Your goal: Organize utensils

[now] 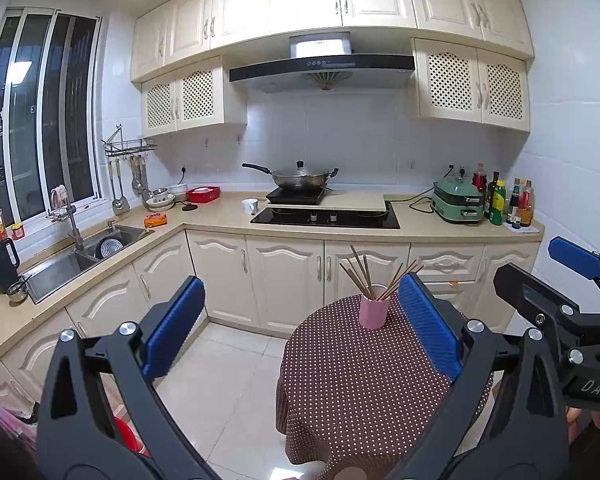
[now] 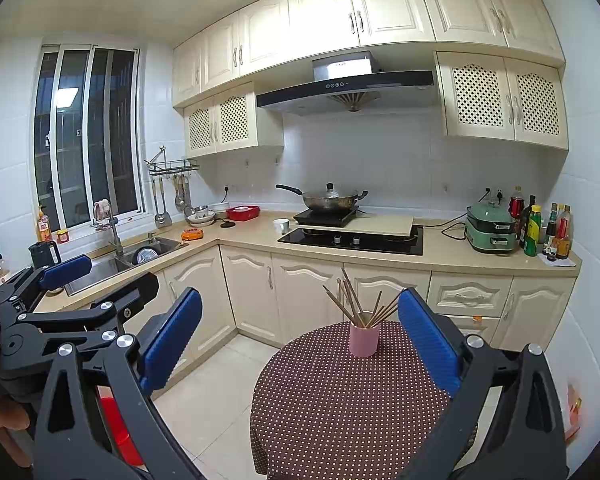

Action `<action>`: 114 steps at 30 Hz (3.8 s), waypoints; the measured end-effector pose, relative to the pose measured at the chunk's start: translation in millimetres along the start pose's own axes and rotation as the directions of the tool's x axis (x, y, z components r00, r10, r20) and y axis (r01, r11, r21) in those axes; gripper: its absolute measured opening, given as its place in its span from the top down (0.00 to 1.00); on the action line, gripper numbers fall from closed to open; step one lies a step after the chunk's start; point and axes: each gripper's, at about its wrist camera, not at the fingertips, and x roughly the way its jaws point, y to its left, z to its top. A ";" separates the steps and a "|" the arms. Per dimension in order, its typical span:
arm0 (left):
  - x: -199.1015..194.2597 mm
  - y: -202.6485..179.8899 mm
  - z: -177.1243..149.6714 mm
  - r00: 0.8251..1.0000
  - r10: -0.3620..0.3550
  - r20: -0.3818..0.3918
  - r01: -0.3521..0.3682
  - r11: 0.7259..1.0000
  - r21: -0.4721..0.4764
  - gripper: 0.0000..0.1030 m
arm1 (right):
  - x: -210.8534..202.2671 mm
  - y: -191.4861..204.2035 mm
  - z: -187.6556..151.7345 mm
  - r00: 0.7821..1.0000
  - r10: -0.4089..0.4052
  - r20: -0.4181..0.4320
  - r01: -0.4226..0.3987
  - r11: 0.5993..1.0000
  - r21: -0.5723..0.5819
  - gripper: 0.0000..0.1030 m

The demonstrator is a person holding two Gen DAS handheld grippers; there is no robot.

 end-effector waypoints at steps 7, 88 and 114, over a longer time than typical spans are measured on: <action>1.7 -2.0 0.3 1.000 0.004 0.003 -0.004 1.000 0.001 0.07 | 1.6 0.9 -0.4 1.000 0.001 -0.002 -0.001 1.000 0.002 0.08; 7.2 8.3 -1.7 1.000 0.023 -0.007 -0.023 1.000 0.012 0.07 | 9.2 6.9 -3.5 1.000 0.002 -0.027 -0.002 1.000 0.014 0.08; 23.3 19.7 -11.9 1.000 0.019 -0.025 -0.018 1.000 0.017 0.07 | 22.0 8.4 -4.3 0.998 -0.014 -0.054 0.015 1.000 0.023 0.08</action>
